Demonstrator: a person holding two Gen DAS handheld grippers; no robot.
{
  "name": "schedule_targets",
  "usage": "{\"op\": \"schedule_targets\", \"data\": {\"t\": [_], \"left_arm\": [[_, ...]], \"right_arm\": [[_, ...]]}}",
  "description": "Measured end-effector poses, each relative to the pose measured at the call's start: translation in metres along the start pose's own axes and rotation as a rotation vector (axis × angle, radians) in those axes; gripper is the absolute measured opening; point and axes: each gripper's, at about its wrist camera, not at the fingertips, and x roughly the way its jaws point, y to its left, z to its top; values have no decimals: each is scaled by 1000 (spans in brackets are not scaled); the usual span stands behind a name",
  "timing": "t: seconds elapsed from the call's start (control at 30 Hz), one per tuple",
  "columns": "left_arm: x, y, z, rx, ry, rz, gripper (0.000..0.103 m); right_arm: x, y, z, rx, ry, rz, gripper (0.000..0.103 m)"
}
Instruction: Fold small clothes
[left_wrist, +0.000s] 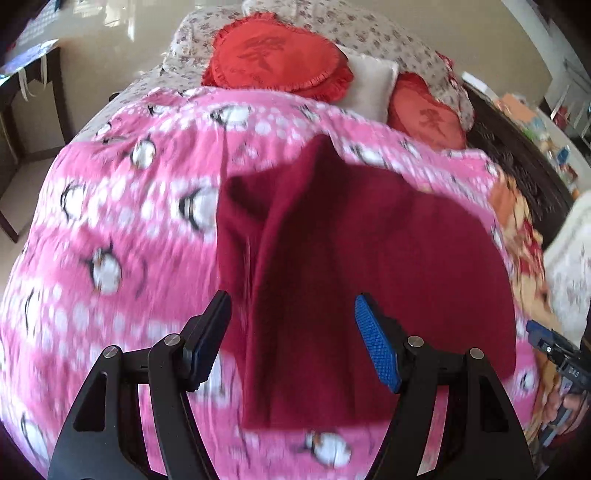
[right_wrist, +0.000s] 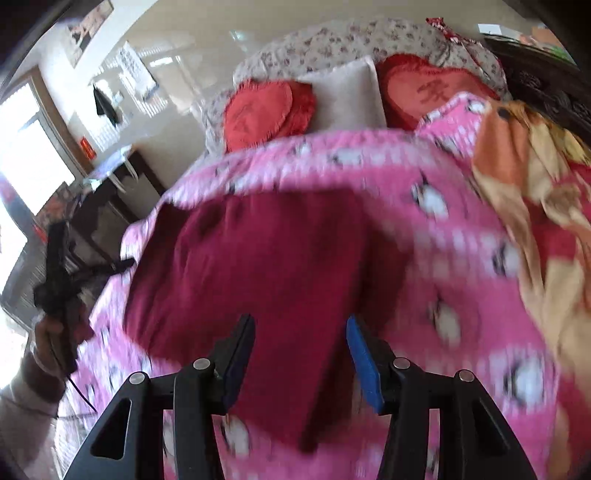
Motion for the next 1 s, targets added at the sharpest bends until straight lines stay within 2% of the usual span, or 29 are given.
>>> {"op": "schedule_targets", "data": {"t": [0.13,0.17,0.2,0.23,0.27,0.37,0.5,0.6,0.63,0.7,0.77,0.87,1.0], "left_arm": [[5,-5,-28,9,36,19,70],[8,-2,-34,-16,49,12,70],[9,0,-38,-36,55,12,70],[10,3,-40,-61,60,13,70],[9,5,-43,-83,65,12,70],[7,7,-51,-84,69,37,70],[11,12,-60,-95,87,58,70],[10,21,-65,-145,87,28,70],[9,23,-67,-149,88,28,70],[9,27,-69,-140,86,49,70],[9,30,-70,-132,84,73,70],[12,33,-71,-150,83,70,70],[12,33,-73,-148,79,79,70]], "right_arm": [[20,3,-31,17,53,-39,50],[23,2,-35,27,49,-35,44],[25,3,-36,27,42,-22,24],[23,5,-36,24,28,-10,11],[17,7,-35,20,10,-9,5],[-9,9,-33,-22,-42,-32,5],[17,-5,-41,2,83,-63,5],[8,-1,-37,19,69,-80,7],[-3,1,-32,36,37,-103,11],[-21,5,-23,60,-23,-151,39],[-32,18,-9,67,-70,-71,43],[-13,51,10,26,-41,64,43],[38,109,34,-140,-4,61,43]]}}
